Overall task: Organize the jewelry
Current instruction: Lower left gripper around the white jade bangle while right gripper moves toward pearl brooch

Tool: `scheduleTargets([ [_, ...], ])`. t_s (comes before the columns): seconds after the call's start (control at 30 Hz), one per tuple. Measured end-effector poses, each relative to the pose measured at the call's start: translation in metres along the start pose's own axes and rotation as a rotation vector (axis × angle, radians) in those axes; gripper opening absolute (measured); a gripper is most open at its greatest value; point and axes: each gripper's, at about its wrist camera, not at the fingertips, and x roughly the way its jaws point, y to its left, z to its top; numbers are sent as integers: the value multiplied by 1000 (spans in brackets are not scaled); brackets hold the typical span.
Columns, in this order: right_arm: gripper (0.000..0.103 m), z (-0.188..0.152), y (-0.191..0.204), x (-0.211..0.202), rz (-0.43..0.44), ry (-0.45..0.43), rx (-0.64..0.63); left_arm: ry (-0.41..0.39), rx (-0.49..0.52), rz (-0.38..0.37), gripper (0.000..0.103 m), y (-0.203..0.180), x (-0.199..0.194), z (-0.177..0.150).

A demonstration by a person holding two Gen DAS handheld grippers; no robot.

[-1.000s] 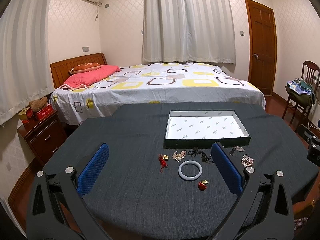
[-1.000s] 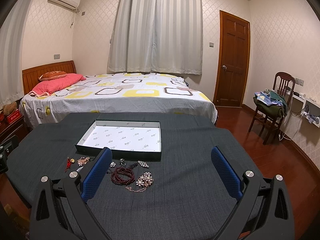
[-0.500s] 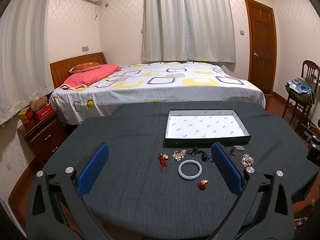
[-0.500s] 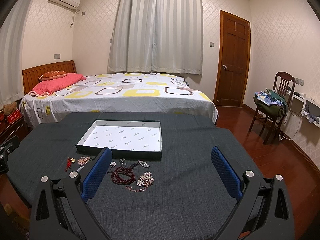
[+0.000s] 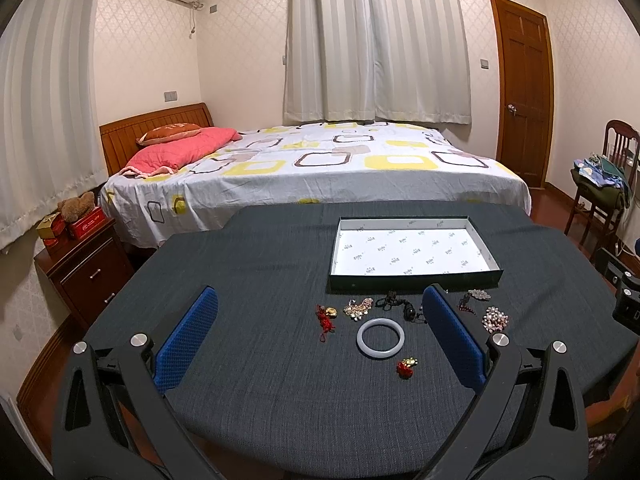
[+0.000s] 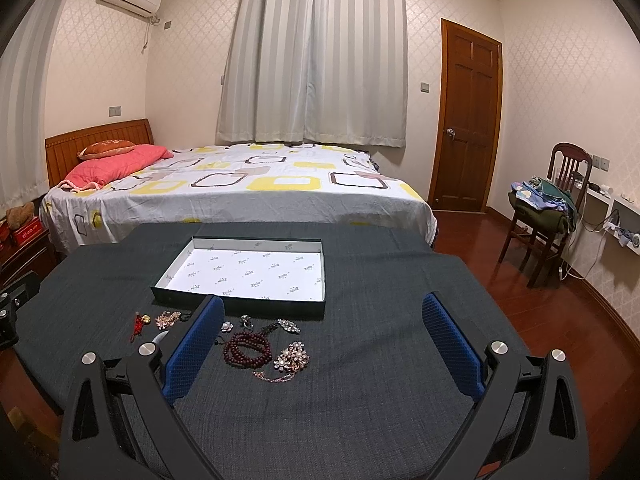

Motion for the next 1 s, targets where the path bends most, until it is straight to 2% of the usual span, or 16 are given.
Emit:
scheduleTargets([
  [0.2, 96, -2, 0, 5, 0, 6, -3, 10, 8, -12, 100, -3, 5, -7],
  [0.43, 96, -19, 1, 31, -1, 53, -7, 53, 12, -38, 100, -7, 27, -20],
  [0.7, 96, -49, -3, 75, -5, 121, 1, 163, -31, -82, 100, -13, 86, -41],
  [1.0, 96, -72, -9, 119, 6, 225, 30, 278, 8, -128, 100, -37, 160, -60],
])
